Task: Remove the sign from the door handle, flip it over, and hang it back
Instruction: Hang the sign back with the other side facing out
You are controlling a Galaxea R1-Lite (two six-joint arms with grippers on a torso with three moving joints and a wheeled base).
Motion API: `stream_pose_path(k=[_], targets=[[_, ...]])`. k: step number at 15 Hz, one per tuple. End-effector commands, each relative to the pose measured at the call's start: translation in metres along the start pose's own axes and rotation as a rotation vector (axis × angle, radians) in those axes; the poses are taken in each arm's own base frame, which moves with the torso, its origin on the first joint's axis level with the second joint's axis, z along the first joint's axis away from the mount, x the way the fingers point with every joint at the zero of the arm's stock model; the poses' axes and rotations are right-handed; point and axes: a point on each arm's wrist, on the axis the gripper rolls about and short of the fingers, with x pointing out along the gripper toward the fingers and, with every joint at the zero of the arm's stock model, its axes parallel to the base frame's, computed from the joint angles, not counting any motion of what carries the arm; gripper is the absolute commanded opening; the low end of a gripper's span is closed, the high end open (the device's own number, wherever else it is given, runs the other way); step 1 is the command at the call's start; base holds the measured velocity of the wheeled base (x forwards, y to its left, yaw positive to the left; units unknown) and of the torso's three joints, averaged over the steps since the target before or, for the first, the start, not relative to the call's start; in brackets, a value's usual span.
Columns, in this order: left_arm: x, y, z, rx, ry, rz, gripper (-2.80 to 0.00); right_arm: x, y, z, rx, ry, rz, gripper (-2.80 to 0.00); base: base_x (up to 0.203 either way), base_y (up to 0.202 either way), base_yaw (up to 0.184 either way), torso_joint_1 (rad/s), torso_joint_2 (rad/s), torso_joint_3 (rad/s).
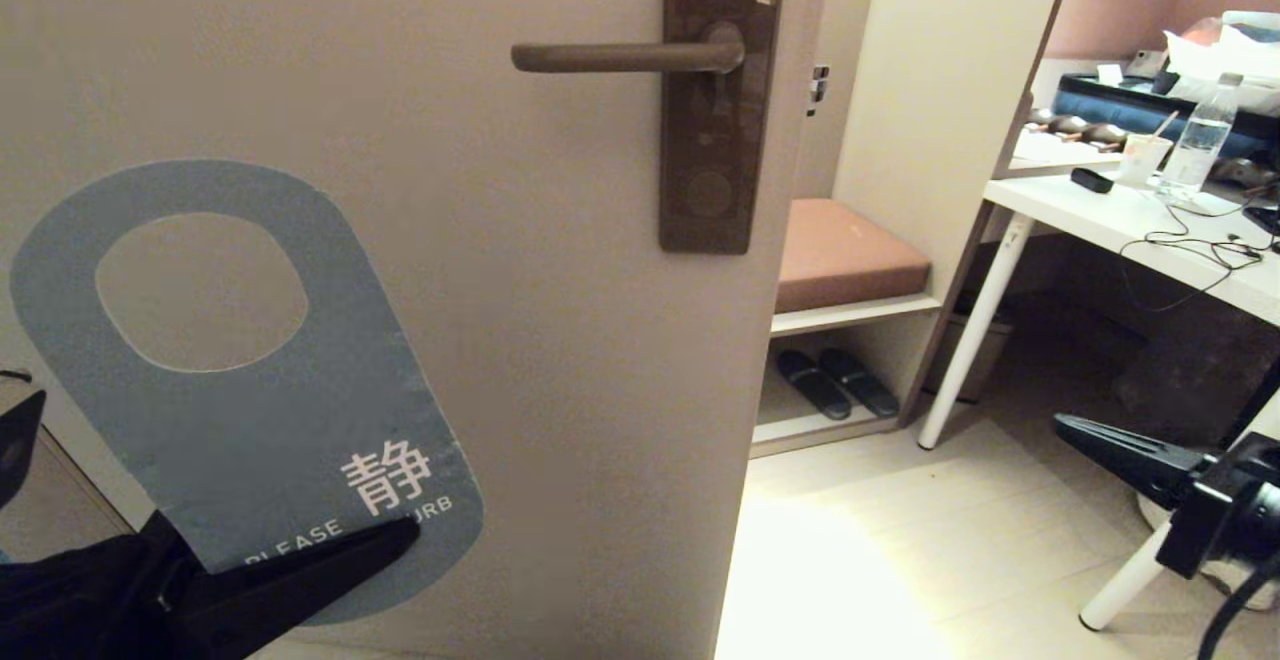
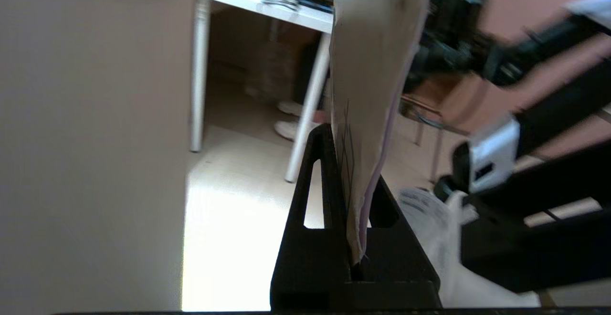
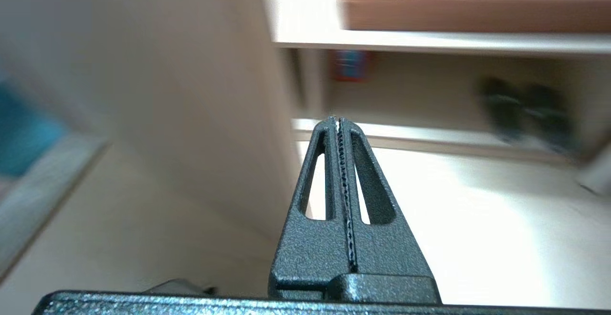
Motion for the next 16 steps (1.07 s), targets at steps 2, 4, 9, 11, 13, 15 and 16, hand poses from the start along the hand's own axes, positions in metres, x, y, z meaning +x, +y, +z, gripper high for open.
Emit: stream_pose_path(k=[2,4,9,11,13,15,16], targets=[[-0.001,0.0,0.001,0.002,-0.012,0.019,-2.8,-0.034,0.0,-0.014,-0.01,-0.067,-0.1,-2.8,0.0,0.0,0.0,0.0,0.0,0.0],[-0.003,-0.001,-0.002,0.001,-0.008,0.021,-2.8,-0.055,0.008,-0.03,-0.026,-0.104,-0.116,-2.8,0.0,0.0,0.0,0.0,0.0,0.0],[-0.013,-0.006,-0.009,-0.008,0.0,0.025,-2.8,-0.096,0.027,-0.065,-0.034,-0.106,-0.202,-2.8,0.0,0.0,0.0,0.0,0.0,0.0],[-0.018,-0.007,-0.012,-0.013,0.007,0.045,-2.8,-0.097,0.022,-0.075,-0.013,-0.031,-0.404,-2.8,0.0,0.0,0.0,0.0,0.0,0.0],[-0.02,-0.005,-0.013,-0.019,0.013,0.063,-2.8,-0.098,0.021,-0.088,0.005,0.091,-0.471,-2.8,0.0,0.0,0.0,0.0,0.0,0.0],[-0.02,-0.005,-0.013,-0.018,0.012,0.066,-2.8,-0.1,0.022,-0.093,0.016,0.119,-0.463,-2.8,0.0,0.0,0.0,0.0,0.0,0.0],[-0.02,-0.005,-0.012,-0.017,0.01,0.071,-2.8,-0.103,0.023,-0.097,0.021,0.14,-0.454,-2.8,0.0,0.0,0.0,0.0,0.0,0.0]])
